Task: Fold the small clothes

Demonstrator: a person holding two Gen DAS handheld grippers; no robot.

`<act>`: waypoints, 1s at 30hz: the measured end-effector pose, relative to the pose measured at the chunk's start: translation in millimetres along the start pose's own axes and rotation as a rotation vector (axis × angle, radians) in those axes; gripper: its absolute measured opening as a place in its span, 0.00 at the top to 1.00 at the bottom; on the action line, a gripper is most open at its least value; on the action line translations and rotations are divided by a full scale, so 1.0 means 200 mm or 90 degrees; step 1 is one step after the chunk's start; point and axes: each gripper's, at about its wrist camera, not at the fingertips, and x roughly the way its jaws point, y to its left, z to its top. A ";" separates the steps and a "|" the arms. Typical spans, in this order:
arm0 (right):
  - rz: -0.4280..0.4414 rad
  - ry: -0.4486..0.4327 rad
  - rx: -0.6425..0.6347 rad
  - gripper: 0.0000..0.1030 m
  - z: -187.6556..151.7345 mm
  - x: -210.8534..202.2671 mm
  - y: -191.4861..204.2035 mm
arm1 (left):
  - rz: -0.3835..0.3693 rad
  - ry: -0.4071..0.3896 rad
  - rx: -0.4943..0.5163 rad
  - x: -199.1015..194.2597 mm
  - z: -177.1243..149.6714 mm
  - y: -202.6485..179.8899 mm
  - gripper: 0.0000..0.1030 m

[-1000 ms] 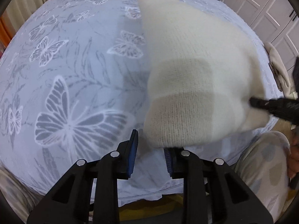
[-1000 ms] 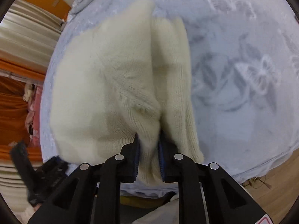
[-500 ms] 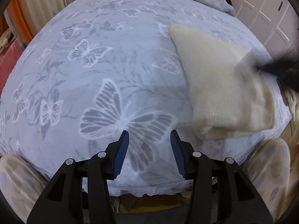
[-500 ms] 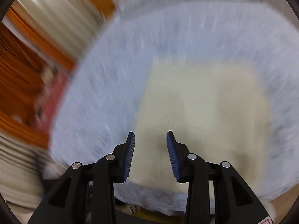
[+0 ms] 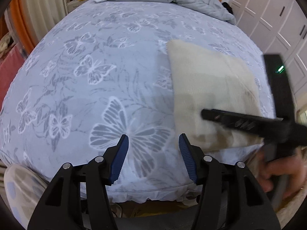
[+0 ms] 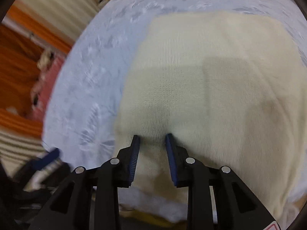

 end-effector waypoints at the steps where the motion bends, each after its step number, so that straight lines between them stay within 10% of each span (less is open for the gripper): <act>1: -0.001 -0.035 0.008 0.66 0.00 -0.08 -0.03 | 0.003 -0.004 0.002 -0.01 0.01 0.00 0.36; 5: -0.047 -0.127 0.106 0.58 0.04 -0.37 -0.35 | -0.015 -0.010 -0.006 -0.03 0.02 -0.01 0.31; 9: -0.056 -0.062 0.144 0.60 0.14 -0.26 -0.56 | -0.027 -0.004 0.002 -0.01 0.04 -0.10 0.31; 12: -0.086 0.017 0.128 0.62 0.16 0.02 -0.60 | -0.023 -0.009 0.036 -0.02 0.05 -0.20 0.31; 16: -0.061 -0.065 0.108 0.87 0.22 -0.18 -0.51 | -0.014 -0.014 0.067 -0.03 0.08 -0.28 0.31; 19: -0.051 -0.104 0.107 0.88 0.23 -0.29 -0.52 | -0.009 -0.010 0.071 -0.02 0.10 -0.31 0.28; 22: -0.114 0.001 0.105 0.83 0.19 0.02 -0.65 | -0.001 -0.006 0.070 0.01 0.11 -0.33 0.25; 30: -0.090 -0.126 0.066 0.79 0.16 -0.40 -0.44 | 0.031 0.002 0.115 0.04 0.10 -0.42 0.22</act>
